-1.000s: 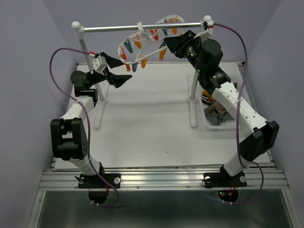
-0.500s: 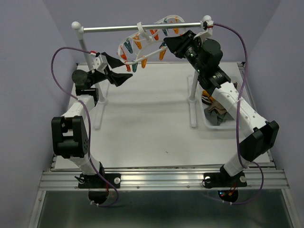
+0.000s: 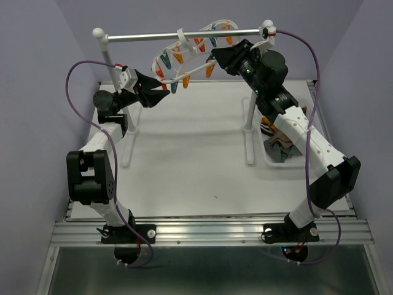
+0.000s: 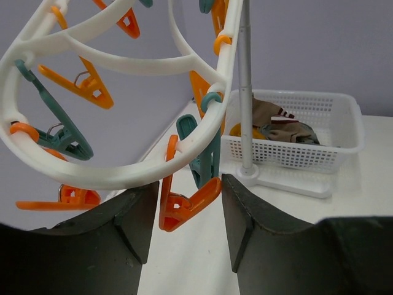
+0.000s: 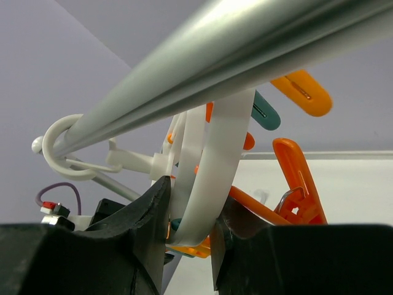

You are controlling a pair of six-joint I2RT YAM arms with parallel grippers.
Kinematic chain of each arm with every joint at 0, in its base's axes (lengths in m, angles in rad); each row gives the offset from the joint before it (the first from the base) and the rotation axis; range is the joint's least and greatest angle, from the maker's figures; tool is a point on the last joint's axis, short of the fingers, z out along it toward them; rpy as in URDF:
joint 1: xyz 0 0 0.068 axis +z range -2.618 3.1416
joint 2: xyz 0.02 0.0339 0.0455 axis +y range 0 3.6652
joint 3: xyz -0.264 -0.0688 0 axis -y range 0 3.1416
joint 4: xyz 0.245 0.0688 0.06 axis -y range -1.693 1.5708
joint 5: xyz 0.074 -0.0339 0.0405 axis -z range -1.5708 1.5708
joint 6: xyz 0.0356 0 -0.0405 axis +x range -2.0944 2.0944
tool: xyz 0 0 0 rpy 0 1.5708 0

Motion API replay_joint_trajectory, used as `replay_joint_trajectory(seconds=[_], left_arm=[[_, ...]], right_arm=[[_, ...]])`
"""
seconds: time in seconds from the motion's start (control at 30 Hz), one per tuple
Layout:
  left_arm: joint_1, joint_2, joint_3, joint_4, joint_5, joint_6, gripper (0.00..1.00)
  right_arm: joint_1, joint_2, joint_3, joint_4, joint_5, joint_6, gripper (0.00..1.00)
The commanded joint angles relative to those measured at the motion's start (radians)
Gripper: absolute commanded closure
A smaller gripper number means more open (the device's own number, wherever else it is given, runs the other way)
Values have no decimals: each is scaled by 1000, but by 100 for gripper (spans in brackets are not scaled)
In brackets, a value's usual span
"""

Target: Clip the socks to the hanger

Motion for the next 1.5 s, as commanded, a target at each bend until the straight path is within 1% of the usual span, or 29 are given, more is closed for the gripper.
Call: replay_joint_trajectory(seconds=[0.0,0.07,0.1,0.2,0.27,0.3,0.33,0.4,0.43,0.5,0.53,0.57,0.83,0.97,1.0,1.1,1.17,1.2,1.23,1.27,1.3,1.37,1.4,1.47], left_arm=[[-6,-19,26,427,-13,-41,48],[-6,-20,21,453,-13,-60,54],[-6,-20,17,477,-11,-76,59],[-8,-23,12,500,-10,-100,70],[-6,-25,11,504,-8,-104,71],[-6,-28,11,504,-8,-109,74],[-6,-29,12,502,-8,-113,79],[-6,-33,8,504,-8,-126,86],[-6,-36,6,507,-7,-142,91],[-8,-39,5,520,-5,-170,96],[-8,-45,5,521,-7,-187,100],[-6,-48,-2,522,-5,-213,100],[-6,-79,-68,521,-44,-279,100],[-8,-83,-54,412,-97,-296,100],[-6,-86,-54,357,-108,-291,100],[-6,-103,-81,307,-140,-258,100],[-6,-125,-92,257,-153,-193,100],[-6,-134,-94,181,-160,-160,100],[-41,-158,-101,131,-168,-117,100],[-49,-172,-107,82,-197,-4,100],[-58,-203,-117,-32,-217,67,100],[-92,-229,-126,-129,-263,213,100],[-100,-240,-143,-171,-278,309,100],[-109,-253,-153,-174,-285,356,100]], right_arm=[[12,7,13,-77,-87,-51,77],[12,7,12,-77,-89,-49,77],[12,6,8,-77,-87,-49,77],[12,4,4,-76,-87,-48,77],[12,4,4,-76,-89,-48,77],[12,3,4,-76,-87,-48,76],[12,3,4,-76,-87,-48,76],[12,1,1,-76,-86,-46,76],[12,1,1,-77,-84,-46,76],[12,1,-2,-76,-83,-48,76],[12,0,-4,-77,-81,-48,76],[12,-2,-5,-76,-78,-48,76],[12,-23,-25,-76,-38,-54,75],[12,-39,-41,-77,-21,-59,74],[12,-40,-42,-77,-17,-59,73],[12,-48,-50,-77,-11,-68,73],[12,-53,-53,-77,-6,-68,73],[12,-53,-54,-79,-4,-69,73],[12,-53,-54,-77,-4,-71,73],[12,-53,-54,-77,-4,-71,73],[12,-50,-53,-77,-7,-74,73],[12,-46,-50,-77,-10,-77,73],[12,-45,-48,-77,-12,-77,73],[12,-37,-44,-77,-14,-77,73]])
